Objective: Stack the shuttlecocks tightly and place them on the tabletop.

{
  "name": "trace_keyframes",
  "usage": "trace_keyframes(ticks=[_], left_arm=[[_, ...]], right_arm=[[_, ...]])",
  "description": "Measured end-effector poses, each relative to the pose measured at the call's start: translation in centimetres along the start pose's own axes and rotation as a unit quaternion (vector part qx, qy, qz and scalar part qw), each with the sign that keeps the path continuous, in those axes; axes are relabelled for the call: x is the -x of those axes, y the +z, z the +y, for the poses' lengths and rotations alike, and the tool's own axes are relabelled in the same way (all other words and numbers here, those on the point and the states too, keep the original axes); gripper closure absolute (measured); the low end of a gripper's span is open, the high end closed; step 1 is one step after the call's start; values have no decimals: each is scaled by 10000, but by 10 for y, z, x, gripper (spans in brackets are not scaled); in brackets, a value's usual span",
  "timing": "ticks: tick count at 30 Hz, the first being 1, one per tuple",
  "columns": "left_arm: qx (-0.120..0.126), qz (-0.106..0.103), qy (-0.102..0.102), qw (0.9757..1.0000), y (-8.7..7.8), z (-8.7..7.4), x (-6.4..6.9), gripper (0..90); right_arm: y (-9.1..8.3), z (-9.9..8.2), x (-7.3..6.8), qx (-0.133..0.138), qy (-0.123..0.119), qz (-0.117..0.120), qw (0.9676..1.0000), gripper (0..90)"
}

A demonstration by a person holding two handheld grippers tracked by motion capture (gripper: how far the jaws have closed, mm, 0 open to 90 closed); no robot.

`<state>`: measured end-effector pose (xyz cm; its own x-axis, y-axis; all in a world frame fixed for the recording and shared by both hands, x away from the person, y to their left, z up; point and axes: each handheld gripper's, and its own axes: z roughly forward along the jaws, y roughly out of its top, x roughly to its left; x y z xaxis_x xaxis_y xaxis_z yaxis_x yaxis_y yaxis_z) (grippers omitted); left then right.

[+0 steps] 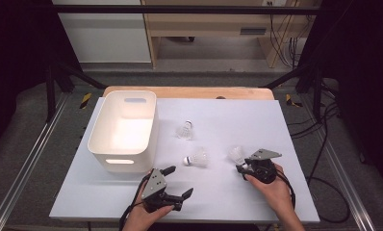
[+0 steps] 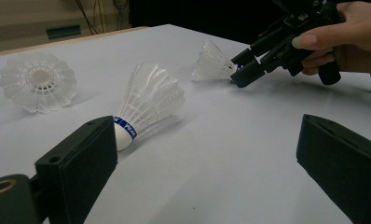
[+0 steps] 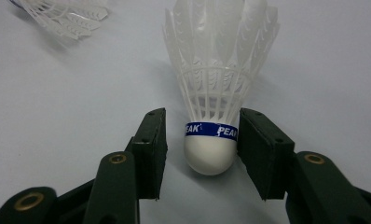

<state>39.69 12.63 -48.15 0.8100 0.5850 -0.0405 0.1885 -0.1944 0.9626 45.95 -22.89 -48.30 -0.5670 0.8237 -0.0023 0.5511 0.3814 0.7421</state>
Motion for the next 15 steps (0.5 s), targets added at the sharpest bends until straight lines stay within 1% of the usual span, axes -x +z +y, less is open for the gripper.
trace_keyframes(ticks=[2, 5, 10, 12, 15], left_arm=[[18, 0, -14, 10000, -1, 0, 0, 52], [3, 4, -13, 10000, 0, 0, -1, 52], [4, -2, -5, 10000, 0, 0, 0, 52], [3, -2, -9, 10000, 0, 0, -1, 52], [5, 3, -10, 10000, -1, 0, -1, 52]], right_arm=[[1, 0, 1, -11, -33, -7, 10000, 551], [1, 0, 1, -11, 3, -2, 10000, 591], [2, 0, 1, -44, -19, 34, 10000, 646], [2, 0, 1, -48, -26, 32, 10000, 649], [1, 0, 0, -55, -110, 18, 9999, 651]])
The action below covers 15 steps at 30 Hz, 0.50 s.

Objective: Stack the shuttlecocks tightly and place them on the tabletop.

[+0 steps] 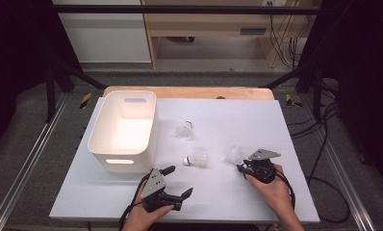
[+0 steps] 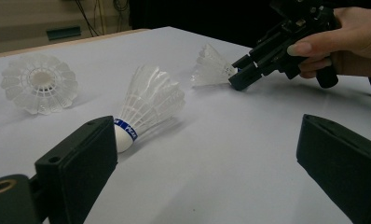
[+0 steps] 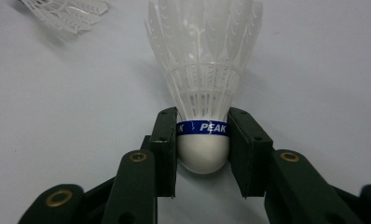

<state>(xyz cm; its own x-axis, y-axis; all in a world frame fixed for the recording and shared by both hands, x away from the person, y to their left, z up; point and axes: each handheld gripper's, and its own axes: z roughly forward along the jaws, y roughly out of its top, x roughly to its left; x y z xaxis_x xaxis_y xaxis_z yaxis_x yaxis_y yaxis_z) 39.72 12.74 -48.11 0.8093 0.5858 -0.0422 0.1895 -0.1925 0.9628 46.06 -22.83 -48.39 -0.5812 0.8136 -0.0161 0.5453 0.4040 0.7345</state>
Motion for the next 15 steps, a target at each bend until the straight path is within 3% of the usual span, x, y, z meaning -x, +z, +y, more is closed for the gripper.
trace_keyframes(ticks=[4, 9, 15], left_arm=[[-2, 2, -9, 10000, 0, 0, 0, 52], [-15, 1, 1, 10000, 0, 0, 0, 52], [-22, 4, 5, 10000, 0, 0, 0, 52]], right_arm=[[-3, 0, -3, 7, -100, 64, 9999, 652], [-8, 0, -15, 41, -407, 310, 9987, 652], [-12, -1, -33, 13, -765, 641, 9950, 652]])
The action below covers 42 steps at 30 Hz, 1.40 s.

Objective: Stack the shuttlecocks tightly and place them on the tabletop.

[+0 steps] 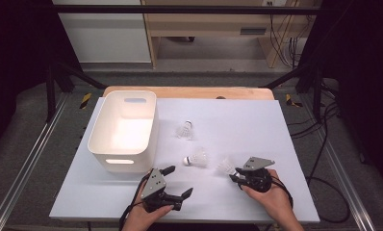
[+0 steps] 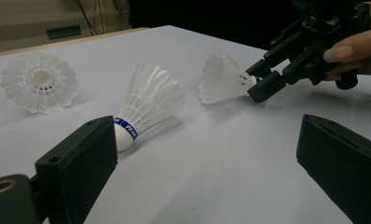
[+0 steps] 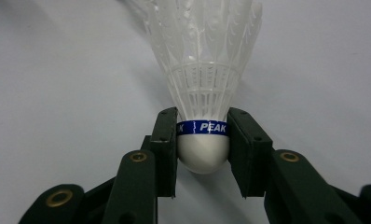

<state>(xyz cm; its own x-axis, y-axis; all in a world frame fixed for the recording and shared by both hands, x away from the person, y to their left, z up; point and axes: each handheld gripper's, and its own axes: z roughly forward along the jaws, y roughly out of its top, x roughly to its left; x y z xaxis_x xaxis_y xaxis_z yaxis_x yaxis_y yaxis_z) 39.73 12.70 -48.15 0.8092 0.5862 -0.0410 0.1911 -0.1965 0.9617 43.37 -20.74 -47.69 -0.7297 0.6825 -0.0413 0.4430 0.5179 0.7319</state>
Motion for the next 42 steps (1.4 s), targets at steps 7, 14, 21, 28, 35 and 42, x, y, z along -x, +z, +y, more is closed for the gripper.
trace_keyframes(ticks=[7, 14, 21, 28, 35, 42], left_arm=[[-11, 8, 2, 10000, 0, 0, 0, 52], [-40, 19, 6, 10000, 0, 0, 0, 53], [-44, 15, 8, 10000, 1, -1, 0, 53], [-46, 20, 6, 10000, 0, 0, 0, 53], [-55, 8, 7, 10000, 1, -1, 1, 53], [-69, 7, 13, 10000, 1, -1, 1, 53]], right_arm=[[1, 0, -4, -143, -481, 257, 9984, 652], [1, 3, 11, -123, -378, 258, 9989, 651], [0, 1, 13, -170, -429, 296, 9985, 651], [-2, -2, 14, -231, -450, 346, 9981, 651], [-3, -4, 17, -303, -484, 367, 9977, 651], [-3, -4, 17, -312, -448, 362, 9978, 648]])
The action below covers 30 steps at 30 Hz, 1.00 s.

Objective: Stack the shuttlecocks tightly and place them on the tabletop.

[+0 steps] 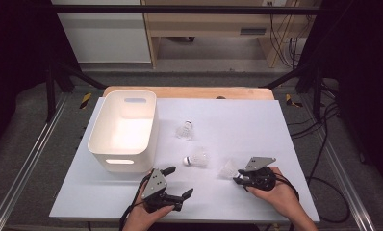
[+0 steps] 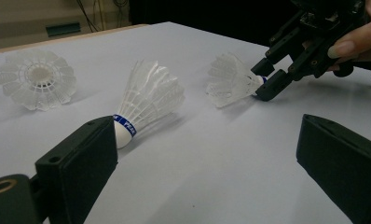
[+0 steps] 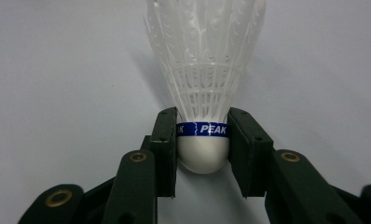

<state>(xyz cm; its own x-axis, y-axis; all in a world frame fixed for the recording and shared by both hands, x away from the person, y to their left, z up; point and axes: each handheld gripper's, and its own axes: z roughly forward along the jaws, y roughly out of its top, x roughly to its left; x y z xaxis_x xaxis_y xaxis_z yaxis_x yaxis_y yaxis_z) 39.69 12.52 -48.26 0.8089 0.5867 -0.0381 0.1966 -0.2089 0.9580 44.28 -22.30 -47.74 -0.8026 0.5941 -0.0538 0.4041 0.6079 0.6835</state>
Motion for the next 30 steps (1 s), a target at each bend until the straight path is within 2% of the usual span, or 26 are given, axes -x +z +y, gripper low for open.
trace_keyframes(ticks=[9, 15, 20, 24, 30], left_arm=[[-8, -6, 2, 10000, 0, 0, 0, 52], [-9, -12, 0, 10000, 0, 0, 0, 53], [-11, -11, -1, 10000, 0, 0, 0, 52], [-19, -14, 7, 10000, 1, 0, 0, 53], [-31, -22, 7, 10000, 1, 0, 0, 52]], right_arm=[[0, 0, 1, -7, 88, -22, 10000, 579], [-2, 4, -2, 45, 135, -87, 9999, 458], [-9, 16, -6, 223, 105, -246, 9994, 336], [-14, 31, -12, 306, 3, -305, 9991, 271], [-15, 60, -30, 409, -382, -197, 9982, 256]])
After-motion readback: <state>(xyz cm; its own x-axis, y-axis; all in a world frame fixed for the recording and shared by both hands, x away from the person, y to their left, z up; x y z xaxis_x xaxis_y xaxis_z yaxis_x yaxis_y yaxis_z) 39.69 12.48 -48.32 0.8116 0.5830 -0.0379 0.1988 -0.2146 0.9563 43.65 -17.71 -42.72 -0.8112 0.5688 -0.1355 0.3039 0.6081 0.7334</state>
